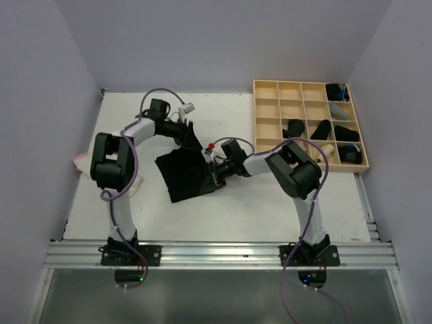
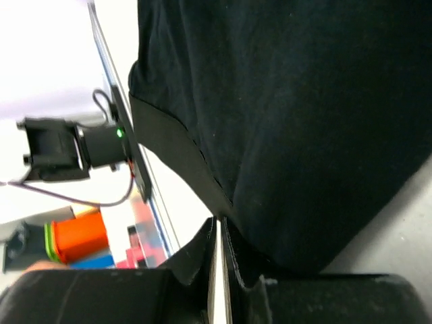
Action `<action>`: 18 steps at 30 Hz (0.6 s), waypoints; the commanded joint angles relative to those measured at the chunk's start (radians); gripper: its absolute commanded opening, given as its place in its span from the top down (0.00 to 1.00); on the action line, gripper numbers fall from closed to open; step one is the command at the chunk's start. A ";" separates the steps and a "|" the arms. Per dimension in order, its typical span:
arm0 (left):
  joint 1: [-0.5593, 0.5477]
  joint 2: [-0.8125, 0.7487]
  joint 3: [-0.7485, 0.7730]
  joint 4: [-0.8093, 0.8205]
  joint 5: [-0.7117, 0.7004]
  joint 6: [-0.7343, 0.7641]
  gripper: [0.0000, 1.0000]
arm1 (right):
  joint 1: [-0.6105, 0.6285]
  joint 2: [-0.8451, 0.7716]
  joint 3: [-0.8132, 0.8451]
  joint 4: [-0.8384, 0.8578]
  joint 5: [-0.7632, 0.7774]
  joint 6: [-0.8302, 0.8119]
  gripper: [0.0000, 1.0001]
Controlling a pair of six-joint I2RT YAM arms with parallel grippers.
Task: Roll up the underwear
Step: Fold the underwear
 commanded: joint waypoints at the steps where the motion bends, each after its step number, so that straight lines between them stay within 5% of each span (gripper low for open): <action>1: 0.086 -0.250 -0.054 0.378 -0.026 -0.284 0.35 | 0.031 -0.019 -0.040 0.197 0.113 0.151 0.88; 6: 0.176 -0.350 -0.043 0.040 -0.248 -0.107 0.39 | 0.048 -0.105 0.103 0.137 0.093 0.126 0.78; 10: 0.177 -0.387 -0.169 -0.158 -0.484 0.100 0.46 | -0.026 -0.156 0.280 -0.210 0.131 -0.102 0.61; 15: 0.176 -0.438 -0.318 -0.176 -0.628 0.127 0.47 | -0.061 -0.081 0.476 -0.579 0.256 -0.437 0.73; 18: 0.169 -0.416 -0.310 -0.171 -0.675 0.114 0.52 | -0.060 -0.048 0.489 -0.629 0.296 -0.502 0.83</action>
